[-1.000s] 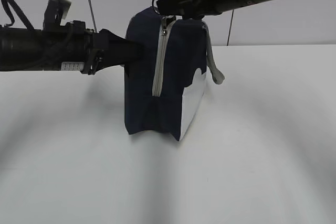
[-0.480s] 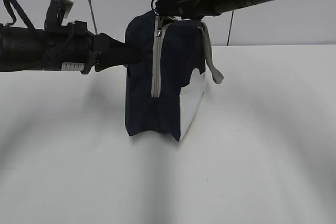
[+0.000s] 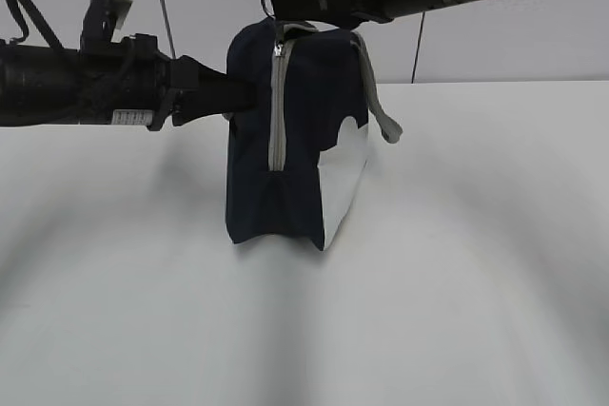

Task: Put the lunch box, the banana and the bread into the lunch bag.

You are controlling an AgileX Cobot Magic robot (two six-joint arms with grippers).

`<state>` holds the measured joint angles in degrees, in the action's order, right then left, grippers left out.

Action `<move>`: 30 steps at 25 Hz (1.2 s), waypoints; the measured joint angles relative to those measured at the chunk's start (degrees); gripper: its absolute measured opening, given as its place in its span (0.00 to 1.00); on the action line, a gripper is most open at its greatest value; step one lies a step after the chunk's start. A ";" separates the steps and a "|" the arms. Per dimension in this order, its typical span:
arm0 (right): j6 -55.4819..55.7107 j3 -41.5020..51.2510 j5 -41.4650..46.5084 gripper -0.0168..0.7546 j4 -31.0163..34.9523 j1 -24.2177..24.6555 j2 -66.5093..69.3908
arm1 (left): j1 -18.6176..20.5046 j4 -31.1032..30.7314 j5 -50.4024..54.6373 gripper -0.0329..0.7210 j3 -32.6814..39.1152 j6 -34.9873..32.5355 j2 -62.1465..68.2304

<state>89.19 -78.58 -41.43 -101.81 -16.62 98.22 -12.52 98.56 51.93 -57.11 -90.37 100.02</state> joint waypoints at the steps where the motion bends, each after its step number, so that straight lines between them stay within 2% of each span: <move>1: 0.00 0.00 0.41 0.00 0.10 0.00 0.00 | 0.00 -0.07 -0.06 0.05 0.00 0.00 0.00; 14: -0.19 -1.74 11.38 0.00 1.35 0.00 0.26 | 0.00 -4.13 -0.47 0.05 -0.06 2.13 0.00; 23: -0.19 -4.12 12.56 0.00 2.24 0.00 3.56 | 0.00 -10.18 1.17 0.05 -0.18 4.51 0.00; 30: 0.15 -7.83 12.46 0.00 1.78 0.00 5.97 | 0.07 -10.52 1.29 0.05 -0.18 4.58 -0.23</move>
<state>89.33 -86.40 -28.97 -100.02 -16.62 104.19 -12.45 88.05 53.22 -57.30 -85.79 99.79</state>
